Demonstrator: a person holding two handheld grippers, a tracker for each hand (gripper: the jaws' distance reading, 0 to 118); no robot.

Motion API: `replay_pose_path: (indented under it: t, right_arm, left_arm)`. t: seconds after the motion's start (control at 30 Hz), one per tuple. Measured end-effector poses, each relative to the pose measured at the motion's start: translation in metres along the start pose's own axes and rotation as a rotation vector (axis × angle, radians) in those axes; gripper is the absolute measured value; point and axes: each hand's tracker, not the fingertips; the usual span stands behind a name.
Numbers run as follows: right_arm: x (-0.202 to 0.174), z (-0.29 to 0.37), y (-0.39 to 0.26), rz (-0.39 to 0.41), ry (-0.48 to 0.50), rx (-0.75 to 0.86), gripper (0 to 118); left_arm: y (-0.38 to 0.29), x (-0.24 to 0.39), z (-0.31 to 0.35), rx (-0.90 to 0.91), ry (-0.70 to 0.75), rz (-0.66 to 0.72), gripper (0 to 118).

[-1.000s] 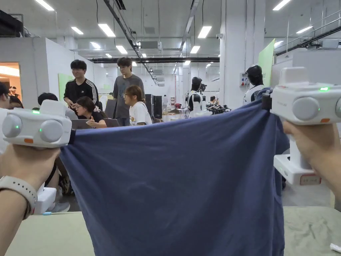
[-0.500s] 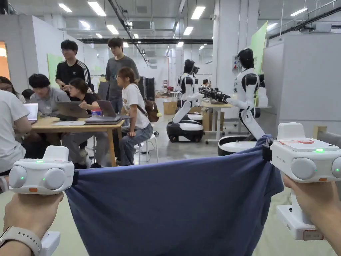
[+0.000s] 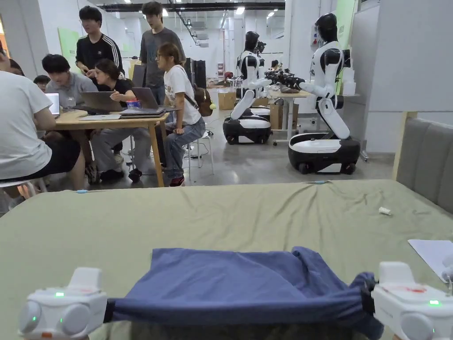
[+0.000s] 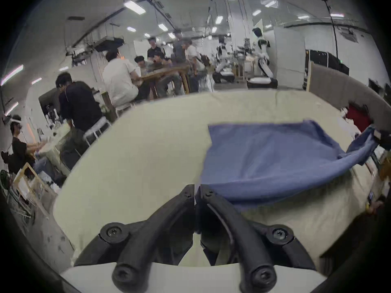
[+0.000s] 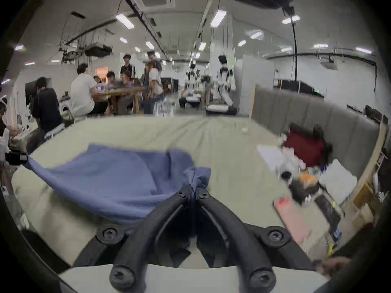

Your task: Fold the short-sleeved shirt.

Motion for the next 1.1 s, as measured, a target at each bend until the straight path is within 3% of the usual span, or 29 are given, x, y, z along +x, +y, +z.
replay_pose_path:
  t: [0.2,0.23,0.27,0.3,0.33,0.37,0.47,0.53,0.57,0.6,0.63,0.67,0.7,0.83,0.93,1.1]
  right_arm:
    - [-0.001,0.003,-0.059,-0.032,0.001,-0.078,5]
    - [-0.001,0.005,-0.058,-0.041,0.011,-0.078,20]
    - [-0.005,0.010,-0.053,-0.035,0.013,-0.073,47]
    - [-0.011,0.019,-0.045,0.002,0.001,-0.039,78]
    - [-0.019,0.028,-0.036,0.034,0.006,-0.009,106]
    - [-0.027,0.034,-0.027,0.053,0.031,0.027,114]
    - [-0.048,0.035,-0.002,0.094,0.091,0.101,115]
    - [-0.065,0.042,0.009,0.102,0.123,0.143,110]
    - [-0.071,0.046,0.014,0.111,0.124,0.169,98]
    - [-0.076,0.049,0.017,0.117,0.139,0.190,77]
    - [-0.079,0.050,0.019,0.117,0.148,0.197,30]
    - [-0.083,0.051,0.020,0.114,0.146,0.202,3]
    - [-0.085,0.050,0.021,0.110,0.139,0.205,0]
    - [-0.087,0.048,0.023,0.092,0.166,0.189,0]
    - [-0.086,0.046,0.014,0.137,0.133,0.176,0]
    - [-0.084,0.037,0.003,0.080,0.123,0.083,0]
  left_arm:
    - [-0.061,-0.002,-0.018,-0.076,-0.025,0.057,2]
    - [-0.061,-0.003,-0.017,-0.072,-0.040,0.063,9]
    - [-0.059,-0.002,-0.014,-0.060,-0.035,0.053,26]
    - [-0.055,0.003,-0.006,0.014,0.005,0.019,57]
    - [-0.050,0.007,-0.001,0.059,0.014,-0.007,97]
    - [-0.043,0.013,0.005,0.100,0.021,-0.014,110]
    - [-0.016,0.037,0.021,0.208,0.008,-0.032,108]
    - [-0.001,0.053,0.031,0.249,-0.053,-0.039,107]
    - [0.005,0.059,0.036,0.269,-0.073,-0.040,104]
    - [0.009,0.063,0.041,0.294,-0.071,-0.052,95]
    - [0.012,0.066,0.043,0.304,-0.069,-0.058,68]
    - [0.012,0.070,0.047,0.303,-0.064,-0.062,30]
    - [0.014,0.070,0.047,0.302,-0.065,-0.066,0]
    - [0.008,0.052,0.038,0.239,-0.133,-0.001,0]
    - [-0.018,0.022,0.036,0.173,-0.110,0.006,0]
    - [-0.076,-0.018,0.028,0.032,-0.118,0.007,0]
